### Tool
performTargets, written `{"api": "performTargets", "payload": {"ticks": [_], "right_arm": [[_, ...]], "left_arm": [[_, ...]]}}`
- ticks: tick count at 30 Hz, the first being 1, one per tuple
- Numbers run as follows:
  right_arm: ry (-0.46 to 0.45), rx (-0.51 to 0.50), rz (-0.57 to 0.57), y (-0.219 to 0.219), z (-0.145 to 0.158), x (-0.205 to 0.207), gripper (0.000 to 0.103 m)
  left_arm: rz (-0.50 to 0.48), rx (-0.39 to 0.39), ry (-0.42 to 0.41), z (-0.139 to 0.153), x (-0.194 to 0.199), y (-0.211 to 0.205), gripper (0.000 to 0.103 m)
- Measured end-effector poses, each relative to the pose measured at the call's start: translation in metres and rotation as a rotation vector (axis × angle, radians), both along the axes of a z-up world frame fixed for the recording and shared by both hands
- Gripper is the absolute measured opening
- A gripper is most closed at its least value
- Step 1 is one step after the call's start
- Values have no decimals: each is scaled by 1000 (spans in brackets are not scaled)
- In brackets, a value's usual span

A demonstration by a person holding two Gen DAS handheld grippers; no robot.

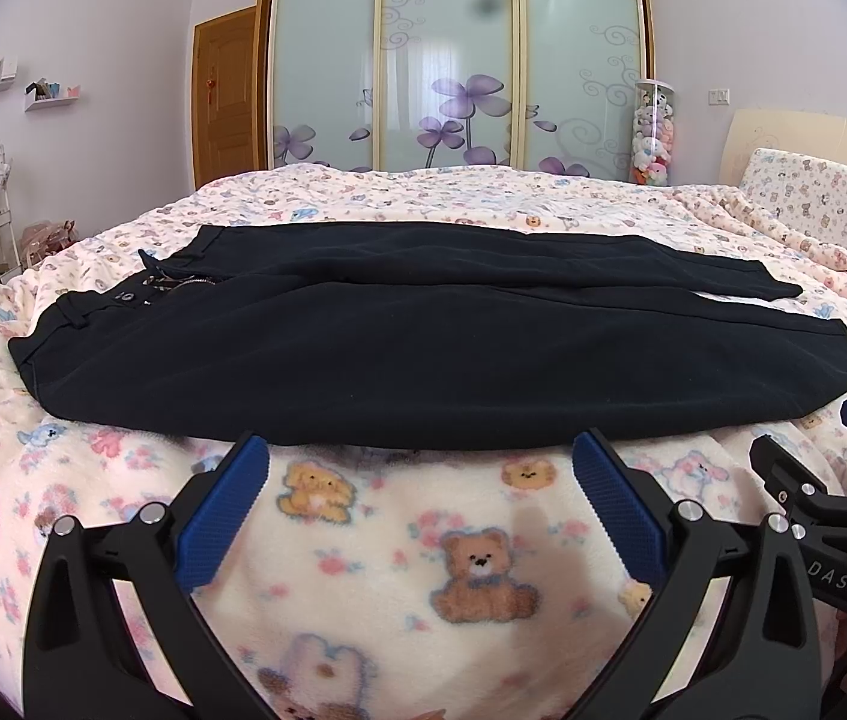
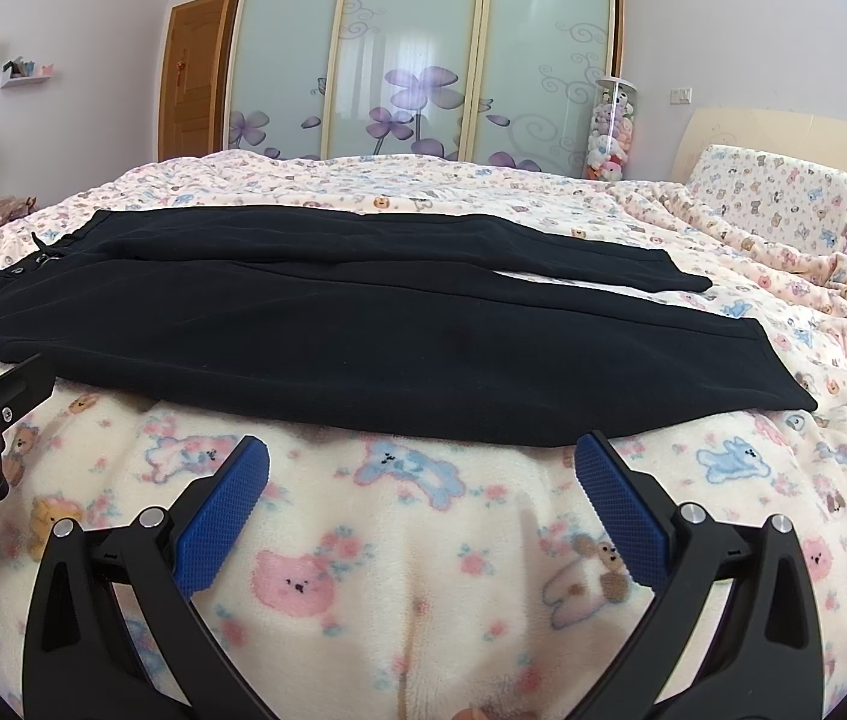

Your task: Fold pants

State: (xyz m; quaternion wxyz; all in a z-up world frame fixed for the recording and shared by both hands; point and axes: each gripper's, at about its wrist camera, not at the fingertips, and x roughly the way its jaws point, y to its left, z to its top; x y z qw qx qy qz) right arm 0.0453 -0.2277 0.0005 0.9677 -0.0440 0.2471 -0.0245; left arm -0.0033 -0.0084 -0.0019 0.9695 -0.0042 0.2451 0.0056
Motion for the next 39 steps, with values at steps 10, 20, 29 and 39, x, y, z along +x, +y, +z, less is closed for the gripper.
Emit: {"api": "performTargets", "payload": {"ticks": [10, 20, 29, 39], "right_arm": [[2, 0, 0, 0, 0, 1, 102], [3, 1, -1, 1, 0, 0, 102], [4, 1, -1, 1, 0, 0, 102], [4, 2, -2, 2, 0, -1, 102]], "left_arm": [[0, -2, 2, 0, 0, 0, 101], [0, -2, 3, 0, 0, 0, 101], [-1, -2, 4, -2, 0, -1, 101], [-2, -4, 5, -2, 1, -1, 101]]}}
